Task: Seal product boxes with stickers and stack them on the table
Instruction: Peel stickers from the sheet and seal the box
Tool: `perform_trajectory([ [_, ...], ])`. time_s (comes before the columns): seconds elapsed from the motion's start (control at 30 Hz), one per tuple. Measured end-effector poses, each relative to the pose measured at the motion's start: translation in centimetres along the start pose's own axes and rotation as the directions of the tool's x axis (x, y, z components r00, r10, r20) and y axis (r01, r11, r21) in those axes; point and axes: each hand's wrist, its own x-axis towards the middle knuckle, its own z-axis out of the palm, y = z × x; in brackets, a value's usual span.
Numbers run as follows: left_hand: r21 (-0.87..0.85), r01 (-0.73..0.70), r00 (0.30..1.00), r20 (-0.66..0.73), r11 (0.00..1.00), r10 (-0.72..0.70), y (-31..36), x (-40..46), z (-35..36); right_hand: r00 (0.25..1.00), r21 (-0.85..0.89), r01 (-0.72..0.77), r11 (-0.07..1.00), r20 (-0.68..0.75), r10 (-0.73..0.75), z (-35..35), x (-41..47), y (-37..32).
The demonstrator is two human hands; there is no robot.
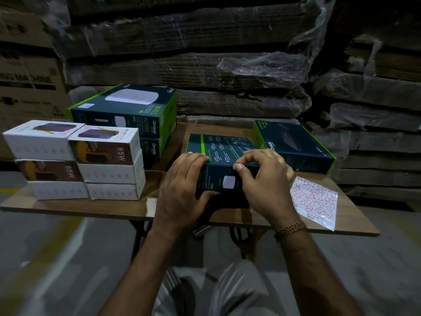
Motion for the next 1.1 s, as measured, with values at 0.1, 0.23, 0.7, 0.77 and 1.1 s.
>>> perform_trajectory([
  [0.1, 0.001, 0.001, 1.000, -0.002, 1.000, -0.001, 0.1, 0.0, 0.0, 1.000, 0.000, 0.000, 1.000, -0.004, 0.000, 0.0, 0.0, 0.1],
  [0.23, 0.002, 0.005, 1.000, 0.000, 1.000, -0.005, 0.0, -0.1, 0.0, 1.000, -0.016, 0.004, 1.000, -0.009, -0.004, 0.2, 0.0, 0.1],
  [0.7, -0.009, 0.005, 1.000, -0.010, 1.000, -0.005, 0.1, -0.1, 0.2, 0.989, -0.033, 0.056, 0.998, -0.132, -0.060, 1.6, -0.6, 0.8],
  [0.77, -0.010, 0.006, 1.000, -0.011, 1.000, -0.006, 0.1, -0.1, 0.2, 0.988, -0.034, 0.063, 0.997, -0.140, -0.068, 1.7, -0.6, 0.9],
  [1.1, -0.005, 0.007, 1.000, -0.010, 1.000, -0.007, 0.0, 0.0, 0.4, 0.974, -0.018, 0.093, 0.995, -0.207, -0.095, 2.1, -0.9, 0.8],
])
